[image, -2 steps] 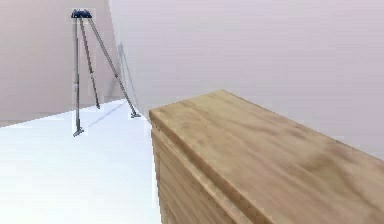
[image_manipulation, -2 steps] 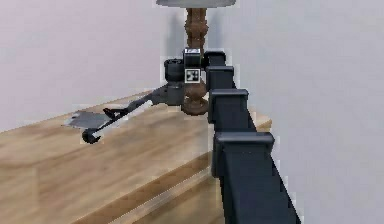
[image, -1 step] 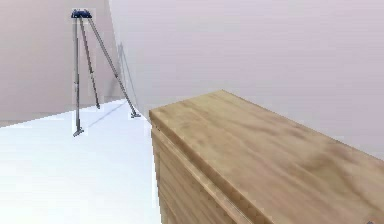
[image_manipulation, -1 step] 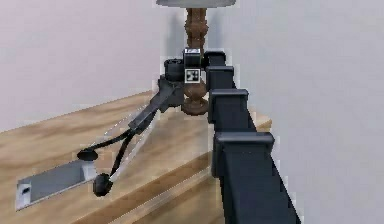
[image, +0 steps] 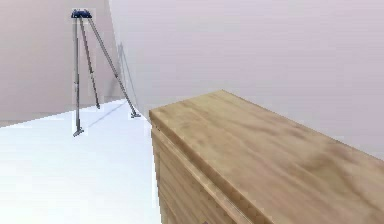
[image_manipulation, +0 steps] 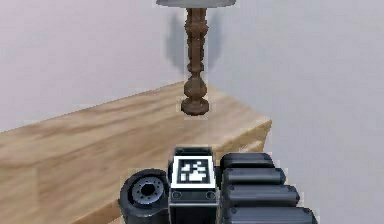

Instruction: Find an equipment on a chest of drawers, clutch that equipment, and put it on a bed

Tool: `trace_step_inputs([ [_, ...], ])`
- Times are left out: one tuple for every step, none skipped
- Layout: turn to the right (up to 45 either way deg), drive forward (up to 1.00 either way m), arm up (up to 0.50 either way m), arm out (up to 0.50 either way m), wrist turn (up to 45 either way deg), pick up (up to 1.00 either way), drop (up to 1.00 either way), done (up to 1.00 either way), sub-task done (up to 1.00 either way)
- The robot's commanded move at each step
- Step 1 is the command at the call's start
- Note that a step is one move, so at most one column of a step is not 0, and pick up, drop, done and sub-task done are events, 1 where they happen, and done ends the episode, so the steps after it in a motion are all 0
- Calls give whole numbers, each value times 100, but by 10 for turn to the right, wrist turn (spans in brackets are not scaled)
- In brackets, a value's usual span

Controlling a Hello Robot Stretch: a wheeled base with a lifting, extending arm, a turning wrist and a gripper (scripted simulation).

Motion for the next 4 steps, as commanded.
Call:
trace_step_inputs([
  [-390,0,0,0,0,0,0,0,0],
  [0,100,0,0,0,0,0,0,0],
  [-90,0,0,0,0,0,0,0,0],
  [0,35,0,0,0,0,0,0,0],
])
